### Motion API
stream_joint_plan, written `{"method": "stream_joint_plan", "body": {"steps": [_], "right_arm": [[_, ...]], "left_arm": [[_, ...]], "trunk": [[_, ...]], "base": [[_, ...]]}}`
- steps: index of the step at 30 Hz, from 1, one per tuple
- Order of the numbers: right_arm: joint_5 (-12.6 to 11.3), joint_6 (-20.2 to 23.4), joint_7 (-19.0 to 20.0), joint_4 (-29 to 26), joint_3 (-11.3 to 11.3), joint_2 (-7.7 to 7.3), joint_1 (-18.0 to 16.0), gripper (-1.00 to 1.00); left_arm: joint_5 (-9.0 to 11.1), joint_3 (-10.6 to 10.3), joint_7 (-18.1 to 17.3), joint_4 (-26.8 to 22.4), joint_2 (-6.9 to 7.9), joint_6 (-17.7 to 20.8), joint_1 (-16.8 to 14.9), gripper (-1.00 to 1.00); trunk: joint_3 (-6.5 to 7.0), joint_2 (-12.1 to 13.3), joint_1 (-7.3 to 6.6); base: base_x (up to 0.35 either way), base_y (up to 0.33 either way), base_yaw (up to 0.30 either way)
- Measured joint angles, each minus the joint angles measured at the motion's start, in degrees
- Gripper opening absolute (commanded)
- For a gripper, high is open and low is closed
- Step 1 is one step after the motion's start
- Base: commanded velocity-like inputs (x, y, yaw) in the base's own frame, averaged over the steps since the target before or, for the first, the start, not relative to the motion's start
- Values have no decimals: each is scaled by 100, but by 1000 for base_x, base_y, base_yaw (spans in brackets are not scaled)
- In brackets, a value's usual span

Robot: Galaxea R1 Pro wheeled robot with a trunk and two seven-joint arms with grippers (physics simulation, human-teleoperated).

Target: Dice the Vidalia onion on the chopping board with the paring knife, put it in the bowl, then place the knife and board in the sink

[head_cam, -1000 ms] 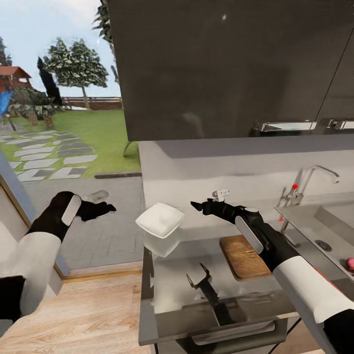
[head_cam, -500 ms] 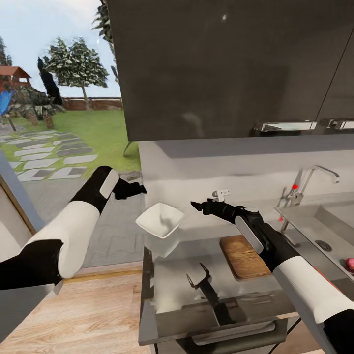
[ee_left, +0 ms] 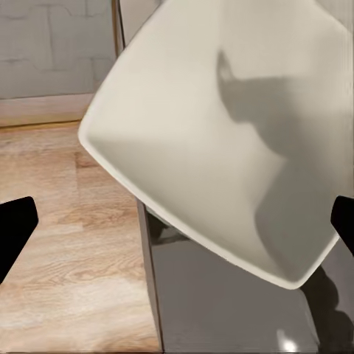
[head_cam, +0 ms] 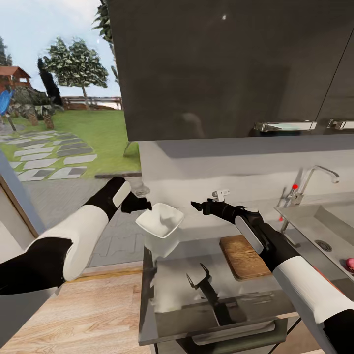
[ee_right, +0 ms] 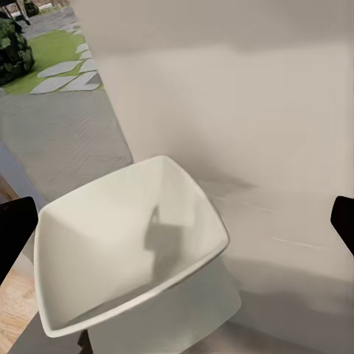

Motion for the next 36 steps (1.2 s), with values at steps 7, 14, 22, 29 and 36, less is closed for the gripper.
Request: {"method": "stream_joint_plan", "body": {"steps": [7, 14, 22, 29, 36], "right_arm": [[0, 0, 0, 0, 0, 0, 0, 100], [0, 0, 0, 0, 0, 0, 0, 100], [0, 0, 0, 0, 0, 0, 0, 100], [0, 0, 0, 0, 0, 0, 0, 100], [0, -2, 6, 0, 2, 0, 0, 100]], "left_arm": [[-1, -153, 6, 83, -30, -3, 0, 100], [-2, -196, -6, 240, -32, -10, 0, 100], [-2, -202, -6, 508, -33, -29, 0, 100], [-2, -203, 1, 550, -32, -31, 0, 100], [-2, -204, 2, 560, -26, -38, 5, 100]], "trunk": [[0, 0, 0], [0, 0, 0], [0, 0, 0], [0, 0, 0], [0, 0, 0]], "base": [[0, 0, 0], [0, 0, 0], [0, 0, 0], [0, 0, 0], [0, 0, 0]]}}
